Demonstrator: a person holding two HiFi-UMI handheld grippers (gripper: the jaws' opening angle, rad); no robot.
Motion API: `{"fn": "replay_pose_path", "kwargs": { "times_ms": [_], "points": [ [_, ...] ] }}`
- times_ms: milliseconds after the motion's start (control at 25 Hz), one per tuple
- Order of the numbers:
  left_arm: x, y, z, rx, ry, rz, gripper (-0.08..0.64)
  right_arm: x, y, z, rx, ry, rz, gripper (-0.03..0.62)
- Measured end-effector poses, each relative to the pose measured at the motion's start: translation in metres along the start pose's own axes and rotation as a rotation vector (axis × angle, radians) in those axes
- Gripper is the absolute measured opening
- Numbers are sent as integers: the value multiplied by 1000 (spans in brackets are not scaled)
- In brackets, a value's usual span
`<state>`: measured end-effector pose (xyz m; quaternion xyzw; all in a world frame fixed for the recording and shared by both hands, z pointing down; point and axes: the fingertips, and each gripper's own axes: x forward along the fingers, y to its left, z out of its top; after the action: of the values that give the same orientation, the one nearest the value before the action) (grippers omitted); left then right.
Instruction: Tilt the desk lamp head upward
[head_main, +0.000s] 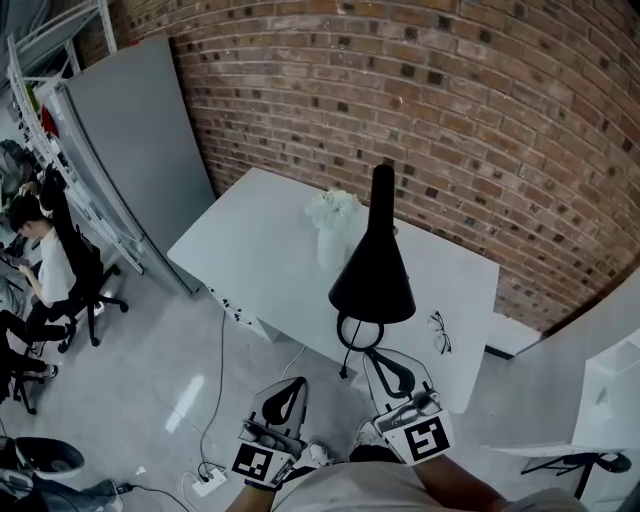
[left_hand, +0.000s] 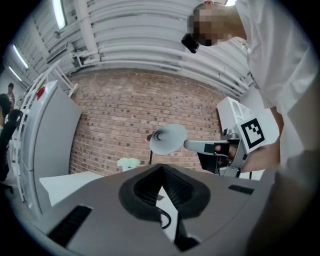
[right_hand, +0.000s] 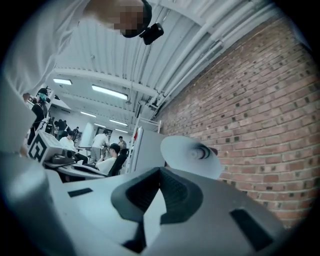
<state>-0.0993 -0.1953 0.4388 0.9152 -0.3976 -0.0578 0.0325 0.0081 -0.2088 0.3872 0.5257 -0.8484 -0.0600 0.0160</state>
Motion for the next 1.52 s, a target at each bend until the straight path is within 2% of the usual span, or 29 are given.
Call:
{"fn": "replay_pose_path", "kwargs": {
  "times_ms": [160, 600, 720, 800, 960, 1080, 1520],
  "points": [
    [12, 7, 7, 25, -14, 26, 4, 15, -24, 8, -6, -40, -26, 15],
    [30, 33, 9, 55, -19, 98, 5, 55, -35, 23, -24, -120, 36, 15],
    [32, 36, 9, 58, -20, 111, 5, 59, -24, 33, -20, -138, 91, 15],
    [32, 39, 9, 57, -23, 117, 5, 58, -15, 38, -52, -138, 118, 15],
    [34, 40, 8, 52, -21, 113, 5, 56, -18, 46, -159, -125, 94, 15],
    [34, 40, 10, 41, -28, 109, 4, 55, -18, 53, -193, -122, 82, 15],
    [28, 37, 17, 25, -52, 100, 5, 54, -23, 67, -163, -96, 47, 15]
  ]
}}
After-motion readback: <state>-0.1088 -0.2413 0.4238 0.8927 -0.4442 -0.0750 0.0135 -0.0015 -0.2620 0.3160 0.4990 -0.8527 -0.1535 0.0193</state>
